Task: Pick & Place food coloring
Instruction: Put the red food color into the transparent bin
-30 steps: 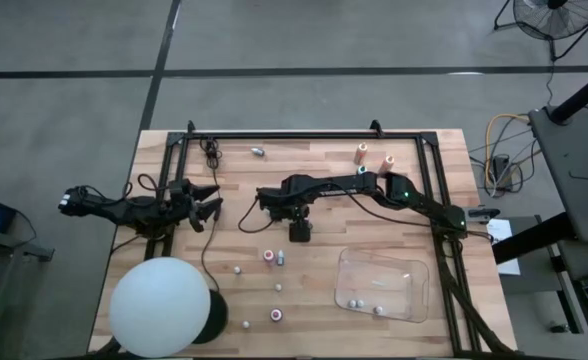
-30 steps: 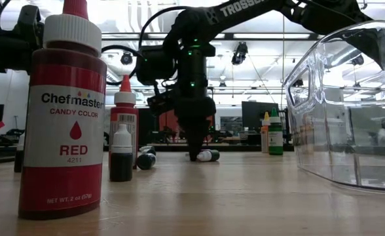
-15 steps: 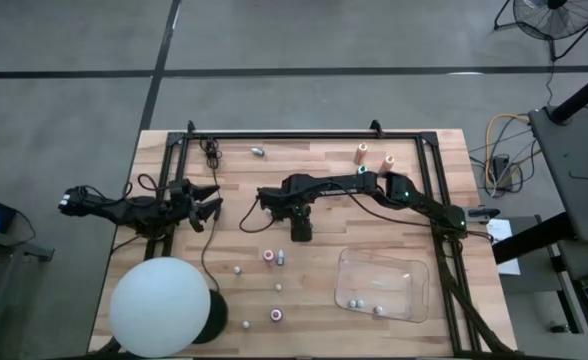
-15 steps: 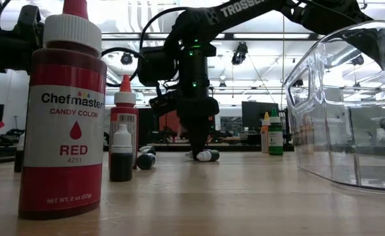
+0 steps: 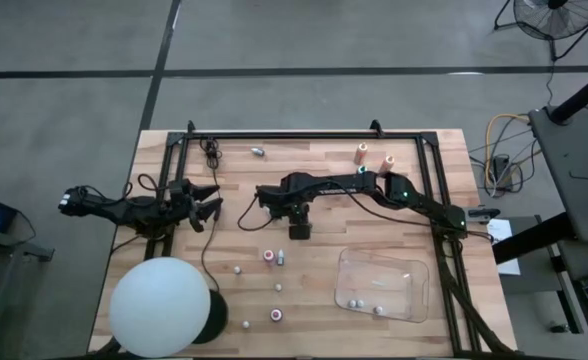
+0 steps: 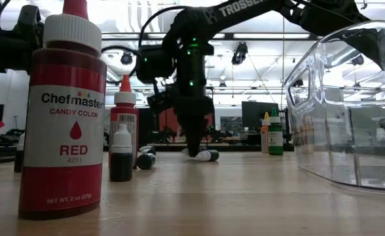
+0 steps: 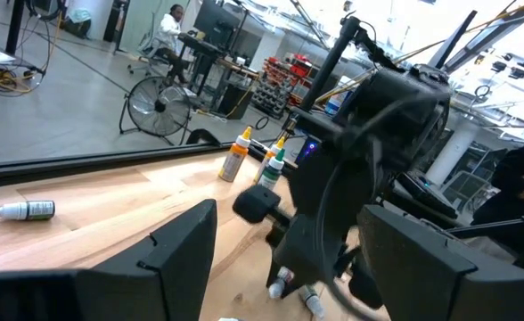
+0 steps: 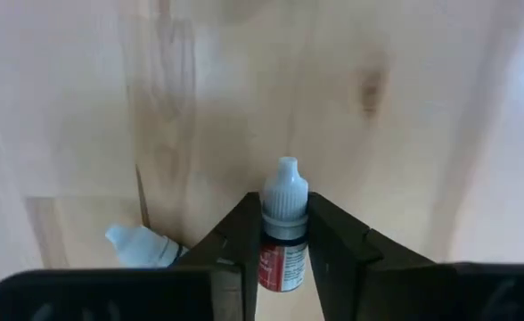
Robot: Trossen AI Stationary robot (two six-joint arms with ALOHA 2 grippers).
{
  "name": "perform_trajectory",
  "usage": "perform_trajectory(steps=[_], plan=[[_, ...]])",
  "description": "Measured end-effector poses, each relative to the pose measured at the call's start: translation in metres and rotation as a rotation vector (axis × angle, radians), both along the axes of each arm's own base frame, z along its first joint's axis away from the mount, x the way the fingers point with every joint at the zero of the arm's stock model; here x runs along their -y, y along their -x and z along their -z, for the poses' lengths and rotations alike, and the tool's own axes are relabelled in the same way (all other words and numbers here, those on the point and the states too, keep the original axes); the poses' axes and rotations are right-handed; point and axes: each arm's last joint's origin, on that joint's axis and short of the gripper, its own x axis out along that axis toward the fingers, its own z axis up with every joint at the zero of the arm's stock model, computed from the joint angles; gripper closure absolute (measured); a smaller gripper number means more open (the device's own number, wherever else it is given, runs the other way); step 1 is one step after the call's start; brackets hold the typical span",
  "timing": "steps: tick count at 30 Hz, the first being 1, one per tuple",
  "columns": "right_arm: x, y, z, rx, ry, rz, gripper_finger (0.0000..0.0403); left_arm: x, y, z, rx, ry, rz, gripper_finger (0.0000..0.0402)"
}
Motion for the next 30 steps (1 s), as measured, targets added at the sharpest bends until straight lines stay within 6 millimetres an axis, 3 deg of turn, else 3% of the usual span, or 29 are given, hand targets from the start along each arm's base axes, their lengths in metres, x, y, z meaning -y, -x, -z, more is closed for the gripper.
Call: perform_trajectory(steps=[8, 15, 24, 30], plan=[[0.000, 0.001, -0.038, 0.053, 0.004, 0.024, 0.0338, 0.000, 0.000, 0.000, 0.000, 0.000, -0.001, 0.0157], [0.000, 0.010, -0.083, 0.142, 0.009, 0.072, 0.0338, 0.000, 0.000, 0.000, 0.000, 0.000, 0.000, 0.0157], [-0.010, 0.035, -0.144, 0.282, 0.011, 0.120, 0.0338, 0.000, 0.000, 0.000, 0.000, 0.000, 0.000, 0.0157], [-0.021, 0.059, -0.174, 0.335, 0.050, 0.123, 0.0339, 0.000, 0.000, 0.000, 0.000, 0.000, 0.000, 0.0157]])
